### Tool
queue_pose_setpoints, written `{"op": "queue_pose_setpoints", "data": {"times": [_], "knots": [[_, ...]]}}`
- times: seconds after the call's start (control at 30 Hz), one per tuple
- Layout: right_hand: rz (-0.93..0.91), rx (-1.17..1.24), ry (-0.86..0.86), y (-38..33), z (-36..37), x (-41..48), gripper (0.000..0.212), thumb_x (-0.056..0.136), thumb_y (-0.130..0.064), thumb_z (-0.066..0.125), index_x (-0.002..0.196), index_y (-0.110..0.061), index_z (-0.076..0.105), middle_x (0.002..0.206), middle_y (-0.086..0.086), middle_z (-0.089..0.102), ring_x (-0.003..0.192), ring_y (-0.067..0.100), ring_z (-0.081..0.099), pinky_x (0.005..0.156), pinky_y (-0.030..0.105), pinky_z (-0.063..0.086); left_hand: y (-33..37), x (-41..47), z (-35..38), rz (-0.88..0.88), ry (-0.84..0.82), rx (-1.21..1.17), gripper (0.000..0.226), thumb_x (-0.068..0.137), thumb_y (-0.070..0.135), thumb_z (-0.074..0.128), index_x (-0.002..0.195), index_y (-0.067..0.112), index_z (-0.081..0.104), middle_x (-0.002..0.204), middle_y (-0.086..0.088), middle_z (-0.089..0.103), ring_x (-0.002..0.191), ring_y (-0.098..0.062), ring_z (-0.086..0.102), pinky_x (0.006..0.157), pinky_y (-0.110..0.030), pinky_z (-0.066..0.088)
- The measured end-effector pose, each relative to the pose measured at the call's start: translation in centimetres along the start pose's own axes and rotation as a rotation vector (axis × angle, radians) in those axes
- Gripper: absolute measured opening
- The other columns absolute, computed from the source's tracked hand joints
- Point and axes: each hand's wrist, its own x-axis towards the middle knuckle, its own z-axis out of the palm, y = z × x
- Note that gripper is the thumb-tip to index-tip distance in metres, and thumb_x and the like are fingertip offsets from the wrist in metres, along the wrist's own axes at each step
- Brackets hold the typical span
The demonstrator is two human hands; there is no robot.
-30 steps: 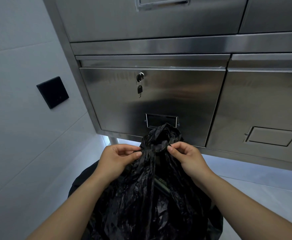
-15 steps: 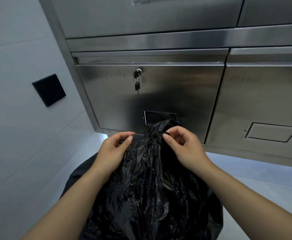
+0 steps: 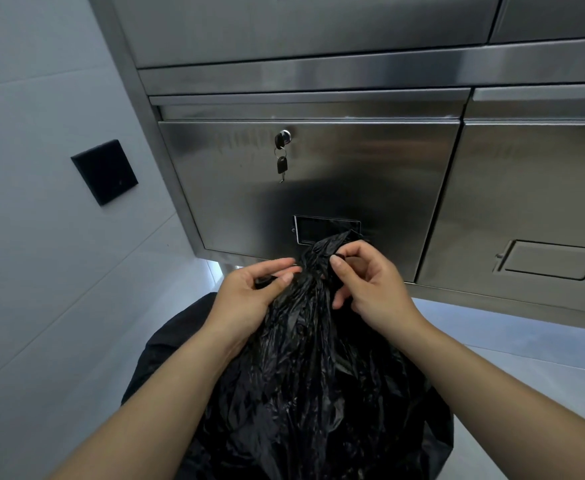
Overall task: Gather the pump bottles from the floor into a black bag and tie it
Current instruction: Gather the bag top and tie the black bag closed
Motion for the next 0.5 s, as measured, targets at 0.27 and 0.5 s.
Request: {"op": "queue_pose_setpoints", "data": {"times": [0.27,0.5], "knots": [[0.055,0.031,-0.045,0.6,-0.3,0.0,0.013,0.093,-0.017,0.054,0.082,-0.024,0.053,0.062,-0.004,0.066,0.042,0.011,0.056,0.039,0.017,0.038,0.2,-0.2,-1.5,-0.075,-0.158,0.488,0.016,0.089,0.038,0.059,0.095,0.030,0.072,0.087,0.014,0.075,0.086,-0.001,0.068,0.085,-0.022,0.050],[0.061,-0.017,-0.089,0.6,-0.4,0.1,0.014,0.092,-0.017,0.056,0.082,-0.021,0.064,0.060,-0.007,0.062,0.044,0.007,0.053,0.043,0.015,0.042,0.4,-0.4,-2.2,-0.193,-0.331,0.413,0.026,0.095,0.033,0.052,0.089,0.021,0.074,0.082,0.003,0.075,0.068,-0.007,0.065,0.069,-0.019,0.048]]}}
